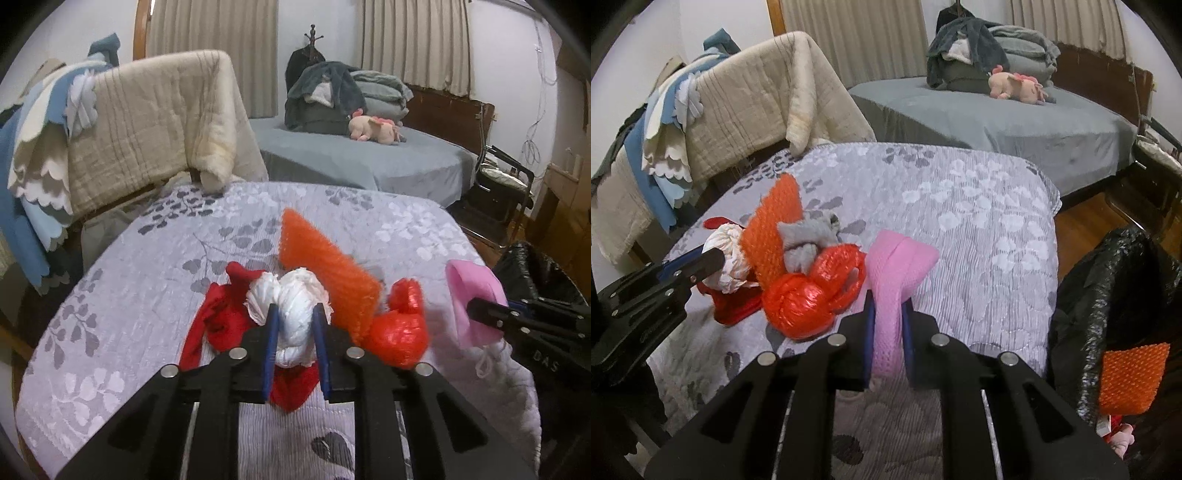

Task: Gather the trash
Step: 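Grasp the pink mask with the right tool while the left tool grasps the white knotted bag, then carry the pink mask and white bag over the black bin and release both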

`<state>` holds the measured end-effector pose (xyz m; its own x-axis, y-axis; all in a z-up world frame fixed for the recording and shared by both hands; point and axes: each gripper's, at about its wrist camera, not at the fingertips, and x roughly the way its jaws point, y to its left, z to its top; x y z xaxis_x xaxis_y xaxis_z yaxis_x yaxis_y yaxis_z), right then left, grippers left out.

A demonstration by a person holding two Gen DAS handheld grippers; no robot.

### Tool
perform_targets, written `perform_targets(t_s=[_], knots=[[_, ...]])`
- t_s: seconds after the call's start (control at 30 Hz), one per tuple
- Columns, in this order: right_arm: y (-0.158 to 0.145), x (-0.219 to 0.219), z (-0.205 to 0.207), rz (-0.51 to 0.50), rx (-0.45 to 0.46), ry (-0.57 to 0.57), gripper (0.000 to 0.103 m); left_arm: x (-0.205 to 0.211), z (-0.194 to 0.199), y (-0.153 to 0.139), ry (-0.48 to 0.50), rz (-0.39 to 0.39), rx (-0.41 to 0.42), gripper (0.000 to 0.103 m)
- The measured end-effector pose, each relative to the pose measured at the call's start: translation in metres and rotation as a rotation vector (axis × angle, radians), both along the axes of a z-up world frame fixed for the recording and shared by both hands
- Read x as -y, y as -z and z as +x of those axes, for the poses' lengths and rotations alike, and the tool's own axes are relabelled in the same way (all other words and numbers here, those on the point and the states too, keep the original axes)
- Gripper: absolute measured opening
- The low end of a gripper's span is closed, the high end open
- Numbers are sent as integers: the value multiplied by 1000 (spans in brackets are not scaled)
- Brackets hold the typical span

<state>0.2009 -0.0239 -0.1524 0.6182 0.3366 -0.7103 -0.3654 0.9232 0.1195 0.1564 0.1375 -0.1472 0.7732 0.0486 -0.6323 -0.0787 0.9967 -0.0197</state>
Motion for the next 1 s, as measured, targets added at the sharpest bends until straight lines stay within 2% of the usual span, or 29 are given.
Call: perform_targets(t_s=[0.3,1.0], knots=[[-25,7,-12,23,37,-8,12,7,-18,-25,-9,-8,32,19],[-77,44,-51,49,139,18,12,52,-41,-69,87,-25,104,19]])
